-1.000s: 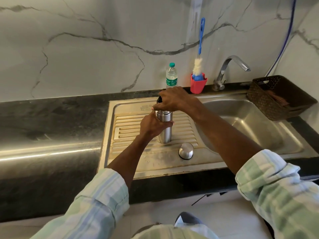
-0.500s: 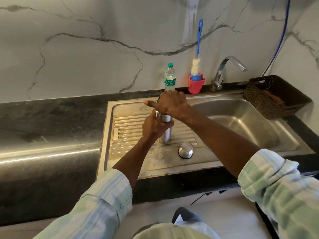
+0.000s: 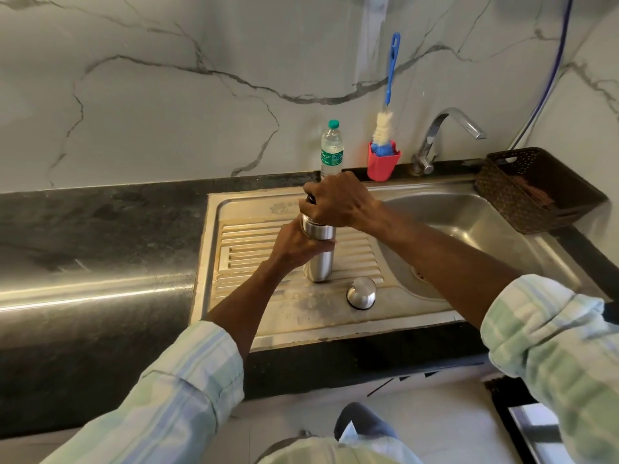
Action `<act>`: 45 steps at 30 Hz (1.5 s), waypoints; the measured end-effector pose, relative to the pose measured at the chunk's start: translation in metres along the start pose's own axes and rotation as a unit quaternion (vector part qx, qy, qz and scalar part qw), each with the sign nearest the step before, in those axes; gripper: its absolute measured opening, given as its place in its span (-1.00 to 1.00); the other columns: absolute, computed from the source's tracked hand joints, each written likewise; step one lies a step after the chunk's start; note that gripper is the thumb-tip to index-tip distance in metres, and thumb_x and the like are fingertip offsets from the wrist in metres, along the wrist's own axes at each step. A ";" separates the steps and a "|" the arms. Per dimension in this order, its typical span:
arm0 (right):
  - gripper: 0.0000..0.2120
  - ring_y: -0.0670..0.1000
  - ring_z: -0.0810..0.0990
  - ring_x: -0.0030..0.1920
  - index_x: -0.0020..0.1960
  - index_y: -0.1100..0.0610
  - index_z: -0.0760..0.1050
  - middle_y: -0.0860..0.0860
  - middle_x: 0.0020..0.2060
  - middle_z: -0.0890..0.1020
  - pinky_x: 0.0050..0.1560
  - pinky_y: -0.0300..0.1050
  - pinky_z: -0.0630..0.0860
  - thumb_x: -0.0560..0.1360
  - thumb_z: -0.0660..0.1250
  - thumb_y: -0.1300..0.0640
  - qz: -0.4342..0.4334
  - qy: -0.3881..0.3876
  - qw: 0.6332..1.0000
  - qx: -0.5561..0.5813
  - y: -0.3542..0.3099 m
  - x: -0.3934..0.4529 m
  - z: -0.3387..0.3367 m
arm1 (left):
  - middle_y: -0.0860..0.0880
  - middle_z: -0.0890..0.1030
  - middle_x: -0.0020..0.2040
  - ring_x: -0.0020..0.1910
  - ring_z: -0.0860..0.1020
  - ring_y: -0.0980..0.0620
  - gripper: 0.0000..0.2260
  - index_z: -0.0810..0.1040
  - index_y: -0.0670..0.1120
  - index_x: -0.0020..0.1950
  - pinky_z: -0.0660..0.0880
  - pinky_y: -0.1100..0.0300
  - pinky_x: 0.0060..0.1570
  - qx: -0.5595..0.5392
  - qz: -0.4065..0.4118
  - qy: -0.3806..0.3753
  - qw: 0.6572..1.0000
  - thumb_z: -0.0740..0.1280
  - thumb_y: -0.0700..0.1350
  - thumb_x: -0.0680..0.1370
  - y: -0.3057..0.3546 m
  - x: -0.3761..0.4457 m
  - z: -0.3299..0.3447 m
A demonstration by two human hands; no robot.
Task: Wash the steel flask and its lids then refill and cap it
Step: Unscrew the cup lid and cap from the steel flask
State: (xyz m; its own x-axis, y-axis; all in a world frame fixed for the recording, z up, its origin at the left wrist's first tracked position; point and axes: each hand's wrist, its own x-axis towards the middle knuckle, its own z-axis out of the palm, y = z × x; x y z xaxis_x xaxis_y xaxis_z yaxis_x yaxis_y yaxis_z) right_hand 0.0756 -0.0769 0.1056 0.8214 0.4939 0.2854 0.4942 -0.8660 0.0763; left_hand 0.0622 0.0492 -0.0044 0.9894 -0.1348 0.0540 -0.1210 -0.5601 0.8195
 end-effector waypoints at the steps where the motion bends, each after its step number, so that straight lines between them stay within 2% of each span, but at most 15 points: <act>1: -0.60 0.03 0.43 -0.39 -0.09 0.18 0.54 0.06 -0.33 0.60 -0.32 -0.18 0.22 0.58 0.17 -0.14 -0.013 -0.008 1.000 -0.005 0.001 0.000 -0.002 | 0.10 0.60 -0.04 -0.09 0.61 0.04 -0.46 0.48 0.10 0.16 0.58 0.20 -0.10 -0.003 0.004 0.005 1.000 0.63 0.08 0.28 0.000 0.000 0.001; 3: -0.59 0.04 0.48 -0.31 0.05 0.16 0.49 0.06 -0.26 0.58 -0.28 -0.16 0.25 0.60 0.13 -0.17 -0.032 -0.037 0.999 -0.016 0.003 0.001 -0.006 | 0.11 0.58 -0.03 -0.10 0.58 0.06 -0.43 0.49 0.07 0.21 0.58 0.17 -0.07 -0.006 0.012 0.013 1.000 0.63 0.09 0.29 0.001 -0.001 0.004; 7: -0.64 0.06 0.44 0.10 0.33 0.09 0.35 0.09 0.18 0.50 0.03 -0.13 0.30 0.62 0.18 -0.08 -0.061 -0.163 0.985 0.020 0.001 -0.001 -0.013 | 0.10 0.61 0.02 -0.05 0.60 0.06 -0.38 0.49 0.06 0.26 0.60 0.14 -0.02 -0.010 0.017 0.020 1.000 0.63 0.10 0.28 -0.003 0.001 0.004; 11: -0.59 0.08 0.27 0.30 0.36 0.01 0.37 -0.01 0.35 0.35 0.19 -0.09 0.26 0.54 0.32 0.17 -0.059 -0.249 0.964 0.079 0.003 0.004 -0.028 | 0.08 0.61 0.02 -0.03 0.62 0.05 -0.38 0.48 0.04 0.27 0.60 0.18 -0.02 -0.018 0.017 0.015 1.000 0.64 0.05 0.28 -0.004 -0.001 0.005; 14: -0.39 0.14 0.18 0.45 0.46 0.00 0.28 0.01 0.48 0.22 0.36 0.07 0.28 0.49 0.42 -0.02 -0.011 -0.269 0.959 0.091 -0.002 0.004 -0.036 | 0.05 0.63 0.02 -0.03 0.63 0.00 -0.40 0.50 0.02 0.27 0.60 0.12 -0.05 -0.011 0.010 0.020 1.000 0.62 0.06 0.29 -0.003 -0.002 0.006; 17: -0.23 0.17 0.40 0.34 0.44 0.10 0.31 0.10 0.39 0.37 0.25 0.10 0.40 0.45 0.24 -0.41 0.116 -0.251 0.961 0.036 -0.010 0.002 -0.035 | 0.02 0.66 0.06 0.00 0.63 -0.01 -0.38 0.52 0.01 0.27 0.61 0.06 -0.02 -0.015 0.006 0.028 0.999 0.61 0.08 0.26 -0.002 -0.002 0.006; 19: -0.26 0.12 0.52 0.15 0.30 0.14 0.45 0.09 0.20 0.55 0.10 0.04 0.44 0.48 0.10 -0.46 0.176 -0.245 0.953 0.030 -0.015 0.003 -0.035 | 0.06 0.65 0.04 0.00 0.63 0.02 -0.39 0.52 0.07 0.25 0.61 0.02 0.03 -0.029 0.005 0.021 0.999 0.61 0.08 0.25 -0.002 -0.003 0.006; 23: -0.47 0.08 0.50 0.11 0.35 0.15 0.41 0.10 0.23 0.55 0.00 -0.06 0.40 0.57 0.23 -0.22 0.150 -0.280 0.945 0.081 -0.015 0.007 -0.043 | 0.10 0.62 0.02 -0.01 0.63 0.04 -0.36 0.48 0.09 0.28 0.63 0.01 0.03 -0.029 0.011 0.020 0.999 0.62 0.07 0.25 -0.002 -0.004 0.007; 28: -0.57 0.08 0.43 0.16 0.39 0.02 0.43 0.08 0.33 0.42 0.00 -0.11 0.47 0.56 0.27 0.29 0.062 -0.313 0.934 0.159 -0.008 0.003 -0.057 | 0.12 0.59 -0.01 -0.05 0.61 0.06 -0.41 0.42 0.20 0.18 0.62 0.11 -0.02 -0.018 0.009 0.020 1.000 0.62 0.10 0.25 -0.001 -0.004 0.006; 31: -0.60 0.12 0.38 0.23 0.33 0.04 0.52 0.07 0.34 0.39 0.14 -0.07 0.48 0.55 0.25 0.32 0.034 -0.287 0.947 0.139 -0.008 0.000 -0.058 | 0.13 0.57 -0.01 -0.05 0.59 0.07 -0.40 0.44 0.15 0.23 0.54 0.29 -0.10 -0.019 0.021 0.019 0.999 0.63 0.07 0.29 -0.002 -0.004 0.006; 33: -0.56 0.10 0.36 0.30 0.40 0.02 0.45 0.05 0.37 0.35 0.17 -0.09 0.45 0.54 0.36 0.18 0.048 -0.294 0.939 0.173 -0.007 -0.002 -0.058 | 0.12 0.56 0.01 -0.05 0.57 0.08 -0.37 0.46 0.09 0.29 0.54 0.28 -0.09 -0.021 0.025 0.020 0.999 0.63 0.06 0.30 -0.001 -0.005 0.006; 35: -0.43 0.12 0.39 0.32 0.45 -0.01 0.36 0.06 0.36 0.36 0.21 -0.02 0.46 0.50 0.38 -0.14 0.100 -0.257 0.947 0.167 -0.006 -0.003 -0.053 | 0.11 0.58 0.02 -0.02 0.58 0.06 -0.37 0.46 0.10 0.29 0.59 0.16 -0.01 -0.025 0.020 0.021 0.999 0.63 0.07 0.29 -0.002 -0.004 0.006; 38: -0.31 0.08 0.53 0.09 0.31 0.08 0.45 0.07 0.15 0.56 0.06 0.00 0.51 0.43 0.25 -0.43 0.181 -0.217 0.957 0.059 -0.008 -0.003 -0.046 | 0.09 0.61 0.07 0.03 0.60 0.04 -0.35 0.48 0.05 0.33 0.60 0.11 0.05 -0.031 0.020 0.012 0.999 0.63 0.04 0.30 -0.004 -0.003 0.006; 41: -0.46 0.04 0.52 -0.05 0.22 0.14 0.50 0.06 0.06 0.62 -0.11 -0.08 0.43 0.48 0.33 -0.27 0.185 -0.218 0.954 0.087 -0.010 0.001 -0.042 | 0.10 0.60 0.02 -0.01 0.60 0.05 -0.36 0.49 0.06 0.30 0.61 0.10 0.03 -0.030 0.012 0.018 0.999 0.63 0.04 0.28 -0.003 -0.004 0.006; 45: -0.57 0.04 0.50 0.10 0.38 0.09 0.44 0.07 0.25 0.55 -0.05 -0.14 0.39 0.54 0.37 0.05 0.133 -0.273 0.943 0.134 -0.011 0.006 -0.053 | 0.13 0.59 0.00 -0.05 0.60 0.07 -0.37 0.48 0.12 0.27 0.59 0.16 -0.05 -0.011 0.006 0.021 1.000 0.62 0.11 0.27 -0.001 -0.004 0.006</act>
State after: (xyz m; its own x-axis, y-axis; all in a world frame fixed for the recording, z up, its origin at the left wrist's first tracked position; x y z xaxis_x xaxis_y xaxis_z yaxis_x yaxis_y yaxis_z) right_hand 0.0597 -0.0690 0.1570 0.9144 0.2921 -0.2803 0.2444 -0.9503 -0.1929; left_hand 0.0575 0.0454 -0.0088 0.9903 -0.1073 0.0881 -0.1325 -0.5401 0.8311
